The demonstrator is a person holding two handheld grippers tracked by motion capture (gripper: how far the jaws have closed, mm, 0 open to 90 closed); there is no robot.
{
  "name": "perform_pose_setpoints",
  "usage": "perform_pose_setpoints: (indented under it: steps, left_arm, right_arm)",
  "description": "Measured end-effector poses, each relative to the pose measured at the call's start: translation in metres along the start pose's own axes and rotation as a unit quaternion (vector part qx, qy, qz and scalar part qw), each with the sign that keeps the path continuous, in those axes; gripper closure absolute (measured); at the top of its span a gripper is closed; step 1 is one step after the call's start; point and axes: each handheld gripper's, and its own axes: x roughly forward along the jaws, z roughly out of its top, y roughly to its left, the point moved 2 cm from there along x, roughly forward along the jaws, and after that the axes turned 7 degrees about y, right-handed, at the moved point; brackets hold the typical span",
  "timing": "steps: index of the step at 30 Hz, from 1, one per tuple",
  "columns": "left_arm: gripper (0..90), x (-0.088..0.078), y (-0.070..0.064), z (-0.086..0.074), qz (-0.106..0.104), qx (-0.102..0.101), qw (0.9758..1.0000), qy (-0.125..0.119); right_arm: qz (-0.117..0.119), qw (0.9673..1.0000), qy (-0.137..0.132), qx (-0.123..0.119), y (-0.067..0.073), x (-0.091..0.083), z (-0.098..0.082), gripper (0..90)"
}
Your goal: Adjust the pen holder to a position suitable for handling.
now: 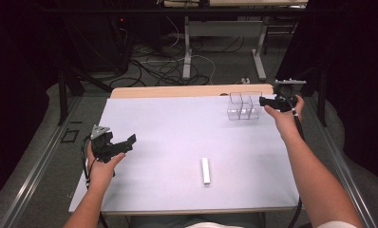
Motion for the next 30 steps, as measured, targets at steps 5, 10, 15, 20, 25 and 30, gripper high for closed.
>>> perform_pose_setpoints:
  steps: [5,10,15,20,25,30]
  left_arm:
    - [1.8,0.001,0.0,-0.001,-0.001,-0.001,1.0,0.002]
    - [2.0,0.001,0.0,-0.001,0.0,-0.006,1.0,0.003]
    - [2.2,0.001,0.002,-0.003,0.0,-0.01,0.9999,0.006]
    - [2.6,0.002,0.002,-0.004,0.002,-0.011,0.9999,0.01]
    - [3.1,0.002,0.001,-0.004,0.003,-0.009,0.9999,0.009]
    - [3.4,0.002,0.001,-0.005,0.004,-0.009,0.9999,0.012]
  right_arm:
    - [0.0,1.0,-0.002,-0.003,-0.005,0.016,0.008,38.2]
    - [0.001,1.0,-0.003,0.009,-0.013,0.035,0.01,45.0]
    - [0.019,0.9998,0.003,0.005,-0.017,0.048,0.007,55.8]
    - [0.025,0.9996,0.013,0.005,-0.016,0.062,0.004,64.9]
    - [0.012,0.9996,0.026,0.005,-0.014,0.071,0.001,73.0]
    - [0.003,0.9989,0.045,0.014,-0.013,0.079,-0.004,78.0]
